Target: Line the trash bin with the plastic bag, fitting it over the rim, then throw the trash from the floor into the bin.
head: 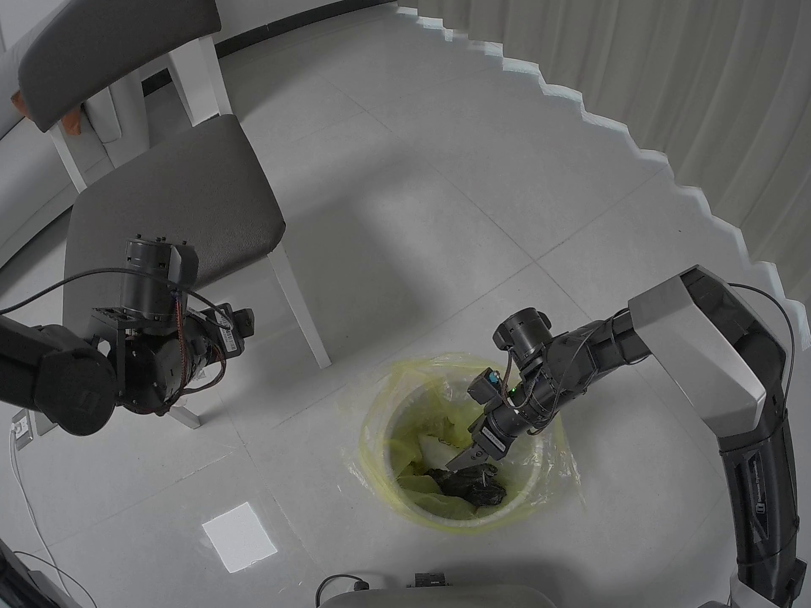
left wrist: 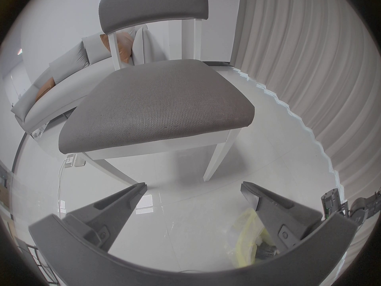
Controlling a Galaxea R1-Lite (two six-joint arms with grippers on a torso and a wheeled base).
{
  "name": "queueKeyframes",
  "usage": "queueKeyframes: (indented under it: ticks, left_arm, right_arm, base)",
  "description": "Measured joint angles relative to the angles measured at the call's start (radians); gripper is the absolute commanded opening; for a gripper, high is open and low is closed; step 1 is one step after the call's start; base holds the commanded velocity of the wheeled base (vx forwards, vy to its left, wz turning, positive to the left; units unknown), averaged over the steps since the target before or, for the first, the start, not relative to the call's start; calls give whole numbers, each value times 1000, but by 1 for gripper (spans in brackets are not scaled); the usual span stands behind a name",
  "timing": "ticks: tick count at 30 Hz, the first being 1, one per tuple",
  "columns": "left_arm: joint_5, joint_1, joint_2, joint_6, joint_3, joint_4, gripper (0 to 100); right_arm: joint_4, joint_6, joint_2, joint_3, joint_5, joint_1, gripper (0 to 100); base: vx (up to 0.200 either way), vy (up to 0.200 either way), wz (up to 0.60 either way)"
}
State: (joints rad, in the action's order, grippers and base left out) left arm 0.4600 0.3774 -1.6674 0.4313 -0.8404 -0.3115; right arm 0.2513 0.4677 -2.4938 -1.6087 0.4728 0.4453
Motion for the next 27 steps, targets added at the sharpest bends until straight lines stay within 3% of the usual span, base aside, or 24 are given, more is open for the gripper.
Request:
queueKeyframes:
  ticks: [14, 27]
  left_arm:
    - [1, -1, 4, -2, -2, 1, 100]
    - [0, -40, 58, -2, 12, 7, 100]
  right_arm:
    - [2, 40, 112, 37, 0, -39, 100]
    - [0, 51, 313, 204, -7, -107, 100]
  base:
    - [0, 0, 0]
    - [0, 0, 0]
